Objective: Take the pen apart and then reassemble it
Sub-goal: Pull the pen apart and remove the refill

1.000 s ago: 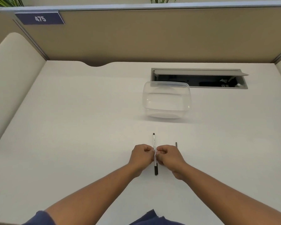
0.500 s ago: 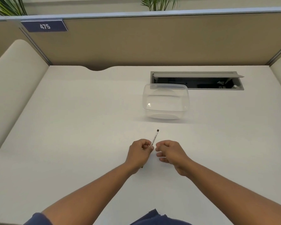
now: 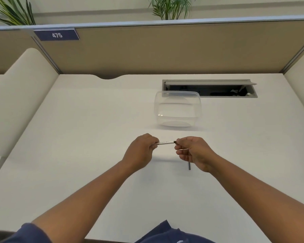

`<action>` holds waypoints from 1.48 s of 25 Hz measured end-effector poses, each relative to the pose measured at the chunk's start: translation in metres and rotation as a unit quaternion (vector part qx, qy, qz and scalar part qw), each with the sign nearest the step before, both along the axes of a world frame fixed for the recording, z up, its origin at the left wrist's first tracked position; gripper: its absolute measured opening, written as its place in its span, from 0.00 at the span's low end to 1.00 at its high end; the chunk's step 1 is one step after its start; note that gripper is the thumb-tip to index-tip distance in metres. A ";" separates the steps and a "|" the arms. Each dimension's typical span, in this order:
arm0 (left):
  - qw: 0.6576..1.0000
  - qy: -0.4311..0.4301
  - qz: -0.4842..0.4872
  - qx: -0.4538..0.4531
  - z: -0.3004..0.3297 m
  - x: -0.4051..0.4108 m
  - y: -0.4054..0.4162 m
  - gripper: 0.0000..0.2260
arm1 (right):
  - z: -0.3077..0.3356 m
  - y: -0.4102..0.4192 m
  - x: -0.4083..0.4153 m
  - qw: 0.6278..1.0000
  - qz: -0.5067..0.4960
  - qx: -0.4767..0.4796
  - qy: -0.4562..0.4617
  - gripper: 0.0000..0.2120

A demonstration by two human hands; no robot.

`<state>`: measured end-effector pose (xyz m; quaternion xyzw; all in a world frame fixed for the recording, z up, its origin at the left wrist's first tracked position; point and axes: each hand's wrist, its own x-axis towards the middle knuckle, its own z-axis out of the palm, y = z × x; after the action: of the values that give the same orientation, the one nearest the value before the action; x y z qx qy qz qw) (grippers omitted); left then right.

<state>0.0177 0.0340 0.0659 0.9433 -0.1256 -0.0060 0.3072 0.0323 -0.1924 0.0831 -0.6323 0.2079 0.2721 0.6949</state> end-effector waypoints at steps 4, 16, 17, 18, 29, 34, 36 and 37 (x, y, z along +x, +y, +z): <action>0.999 -0.031 -0.037 0.025 0.011 0.001 0.001 0.06 | 0.008 -0.005 -0.007 0.999 0.046 -0.002 0.014 0.12; 0.991 -0.046 -0.125 0.036 0.039 -0.015 -0.018 0.13 | 0.018 -0.004 -0.032 0.998 0.033 0.034 -0.035 0.03; 0.989 -0.046 -0.130 0.047 0.039 -0.017 -0.019 0.12 | 0.018 -0.004 -0.034 0.998 0.034 0.031 -0.039 0.03; 0.987 -0.050 -0.138 0.062 0.040 -0.018 -0.019 0.12 | 0.018 -0.004 -0.035 0.998 0.038 0.028 -0.041 0.03; 0.952 -0.193 -0.205 0.121 0.052 -0.014 -0.016 0.06 | 0.032 -0.017 -0.026 0.984 0.157 0.072 0.050 0.09; 0.929 -0.236 -0.244 0.145 0.056 -0.016 -0.016 0.06 | 0.038 -0.022 -0.025 0.958 0.252 0.096 0.104 0.15; 0.921 -0.253 -0.256 0.146 0.059 -0.014 -0.016 0.07 | 0.040 -0.024 -0.025 0.946 0.287 0.109 0.105 0.18; 0.918 -0.261 -0.260 0.149 0.060 -0.013 -0.016 0.08 | 0.041 -0.024 -0.025 0.942 0.297 0.114 0.102 0.18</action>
<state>0.0050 0.0177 0.1263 0.8802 -0.4400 0.1424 0.1071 0.0071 -0.2168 0.1245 -0.5505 0.0479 0.5513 0.6251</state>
